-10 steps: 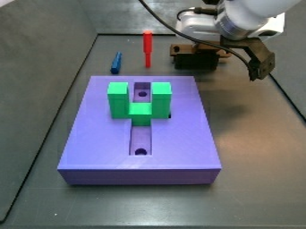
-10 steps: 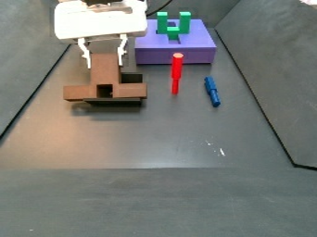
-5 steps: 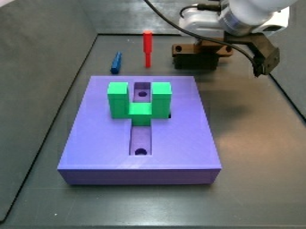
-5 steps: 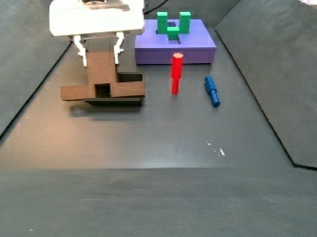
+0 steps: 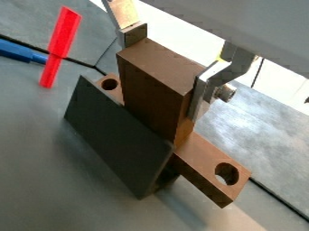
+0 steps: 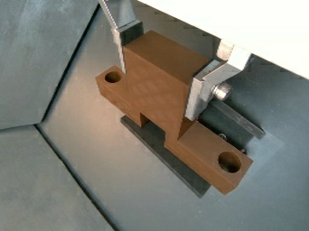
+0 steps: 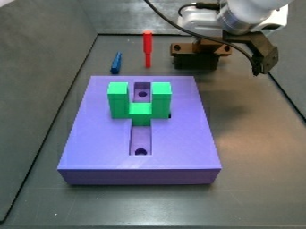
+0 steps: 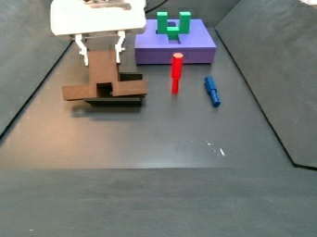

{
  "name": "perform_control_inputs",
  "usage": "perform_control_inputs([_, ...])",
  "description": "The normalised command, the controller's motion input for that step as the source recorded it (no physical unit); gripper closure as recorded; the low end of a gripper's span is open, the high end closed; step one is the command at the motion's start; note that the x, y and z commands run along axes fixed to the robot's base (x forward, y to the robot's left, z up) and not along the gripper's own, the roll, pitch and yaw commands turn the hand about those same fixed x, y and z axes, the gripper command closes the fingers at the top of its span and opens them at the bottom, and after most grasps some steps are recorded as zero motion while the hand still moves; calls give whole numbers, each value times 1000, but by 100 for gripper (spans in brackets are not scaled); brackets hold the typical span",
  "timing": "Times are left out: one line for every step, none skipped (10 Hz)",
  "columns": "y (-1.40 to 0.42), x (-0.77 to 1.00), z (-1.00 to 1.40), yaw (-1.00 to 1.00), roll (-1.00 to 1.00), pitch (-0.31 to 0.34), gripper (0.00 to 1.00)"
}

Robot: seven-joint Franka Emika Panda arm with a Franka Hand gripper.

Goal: Pick up the brown object. Move up. Place the brown object on the fixture. Regrasp the brown object. Move to above the board. Insert the brown object.
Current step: Regrasp the brown object, then move to above the board.

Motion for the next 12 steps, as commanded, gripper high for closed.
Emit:
perform_control_inputs([0, 0, 0, 0, 0, 0, 100])
perform_control_inputs([0, 0, 0, 0, 0, 0, 100])
perform_control_inputs([0, 0, 0, 0, 0, 0, 100])
perform_control_inputs([0, 0, 1400, 0, 0, 0, 100])
perform_control_inputs([6, -13, 1400, 27, -41, 40, 100])
perform_control_inputs([9, -33, 1400, 8, -86, 30, 100])
perform_control_inputs([19, -20, 1400, 19, -30, 26, 100])
perform_control_inputs([-8, -7, 1400, 13, -12, 48, 100])
perform_control_inputs([-2, 5, 1400, 10, -11, 50, 100])
perform_control_inputs([-7, 23, 931, 14, -15, 65, 100])
perform_control_inputs([-13, 30, 668, 14, -5, 76, 100])
perform_control_inputs([-20, 56, 242, 21, 3, 94, 100])
